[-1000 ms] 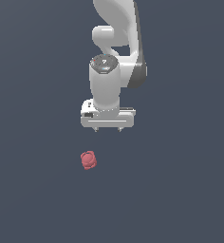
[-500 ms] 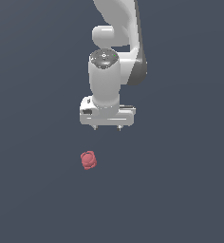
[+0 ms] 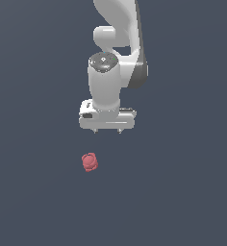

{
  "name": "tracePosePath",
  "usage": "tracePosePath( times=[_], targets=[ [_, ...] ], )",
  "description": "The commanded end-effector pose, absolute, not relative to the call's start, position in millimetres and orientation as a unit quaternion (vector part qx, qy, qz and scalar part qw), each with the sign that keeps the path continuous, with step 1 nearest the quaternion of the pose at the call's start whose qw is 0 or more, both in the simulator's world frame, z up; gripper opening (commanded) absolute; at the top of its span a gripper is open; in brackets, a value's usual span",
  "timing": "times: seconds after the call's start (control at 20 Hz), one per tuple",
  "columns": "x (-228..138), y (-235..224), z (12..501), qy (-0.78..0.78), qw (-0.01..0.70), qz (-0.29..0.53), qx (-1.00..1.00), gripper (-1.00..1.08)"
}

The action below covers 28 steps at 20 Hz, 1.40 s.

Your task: Pick up the object and move it to a goal position.

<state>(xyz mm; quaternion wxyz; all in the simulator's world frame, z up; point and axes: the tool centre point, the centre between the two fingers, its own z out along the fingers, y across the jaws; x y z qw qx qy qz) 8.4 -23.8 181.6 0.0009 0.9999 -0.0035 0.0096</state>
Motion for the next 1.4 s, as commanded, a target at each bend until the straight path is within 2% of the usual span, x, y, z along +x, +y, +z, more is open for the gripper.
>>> tracePosePath(
  times=[0.0, 0.8, 1.35],
  targets=[
    [12.7, -27.7, 177.7, 0.006, 0.002, 0.009, 1.0, 1.0],
    [64.1, -82.3, 120.5, 0.136, 0.003, 0.002, 0.991, 1.0],
    [80.0, -108.5, 91.9, 0.19, 0.0, 0.0, 0.982, 1.0]
  ],
)
